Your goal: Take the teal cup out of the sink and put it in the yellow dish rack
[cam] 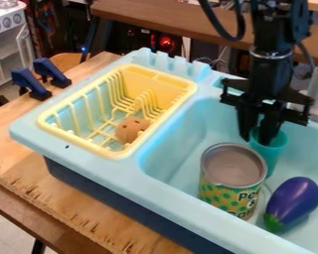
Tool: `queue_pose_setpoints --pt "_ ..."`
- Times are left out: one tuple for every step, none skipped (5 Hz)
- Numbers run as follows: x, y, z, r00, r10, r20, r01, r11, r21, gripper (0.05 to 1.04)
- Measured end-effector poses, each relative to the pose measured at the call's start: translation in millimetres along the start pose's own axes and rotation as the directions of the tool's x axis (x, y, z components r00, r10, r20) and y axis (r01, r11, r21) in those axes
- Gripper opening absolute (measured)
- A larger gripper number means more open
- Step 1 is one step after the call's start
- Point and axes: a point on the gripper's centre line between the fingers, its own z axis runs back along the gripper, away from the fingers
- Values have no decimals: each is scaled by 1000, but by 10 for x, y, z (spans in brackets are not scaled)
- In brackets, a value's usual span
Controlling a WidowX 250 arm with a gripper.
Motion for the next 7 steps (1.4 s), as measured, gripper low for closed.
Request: queue_pose_setpoints --pt "-40 -24 110 1000 -9 24 9 1000 -10 133" --pt "-107 11 197 999 3 32 -2 1000 -22 98" --pt "-222 46 505 997 20 73 -18 1000 -20 97" --pt "-349 120 786 996 38 79 -39 999 3 97" --pt "-397 324 1054 987 87 134 -87 996 -8 97" --pt "-399 708 1246 955 203 217 -200 979 -35 97" --pt "-414 1036 1351 926 297 233 -304 953 -4 97"
